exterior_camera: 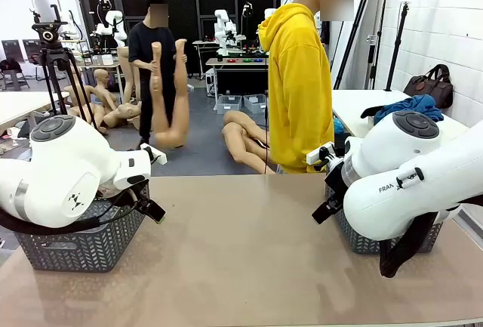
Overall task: Sort the tops and bottoms.
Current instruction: Lift clothes from the center of the table with your left hand.
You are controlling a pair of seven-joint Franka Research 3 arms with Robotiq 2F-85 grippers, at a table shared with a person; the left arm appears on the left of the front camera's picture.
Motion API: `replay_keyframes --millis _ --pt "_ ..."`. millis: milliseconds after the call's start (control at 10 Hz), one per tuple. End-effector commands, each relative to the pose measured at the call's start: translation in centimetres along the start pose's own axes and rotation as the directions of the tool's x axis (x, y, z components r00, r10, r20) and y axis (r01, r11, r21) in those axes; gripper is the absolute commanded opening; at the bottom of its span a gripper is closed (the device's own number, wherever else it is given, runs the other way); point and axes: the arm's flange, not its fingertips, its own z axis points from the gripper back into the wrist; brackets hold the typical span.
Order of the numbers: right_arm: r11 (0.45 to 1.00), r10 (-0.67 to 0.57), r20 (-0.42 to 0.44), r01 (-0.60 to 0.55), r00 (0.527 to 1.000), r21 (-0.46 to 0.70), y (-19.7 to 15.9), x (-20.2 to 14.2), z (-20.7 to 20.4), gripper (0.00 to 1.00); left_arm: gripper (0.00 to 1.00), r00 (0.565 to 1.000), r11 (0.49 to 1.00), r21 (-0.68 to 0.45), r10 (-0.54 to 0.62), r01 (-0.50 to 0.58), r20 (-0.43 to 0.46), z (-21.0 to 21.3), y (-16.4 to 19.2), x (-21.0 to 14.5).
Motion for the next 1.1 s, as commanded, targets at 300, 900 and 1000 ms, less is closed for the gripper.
replay_keyframes --millis 300,900,1000 --pt "1.000 -0.002 0.000 0.002 1.000 0.000 -0.02 -0.01 0.00 1.00 1.00 1.000 1.000 0.001 0.002 -0.002 0.001 0.07 0.11 -0.07" --pt "1.000 -0.002 0.000 0.002 1.000 0.000 -0.02 -0.01 0.00 1.00 1.00 1.000 1.000 0.001 0.002 -0.002 0.001 0.07 0.11 -0.07" --pt "1.000 -0.002 0.000 0.002 1.000 0.000 -0.02 -0.01 0.00 1.00 1.00 1.000 1.000 0.001 0.002 -0.002 0.001 0.07 0.11 -0.07"
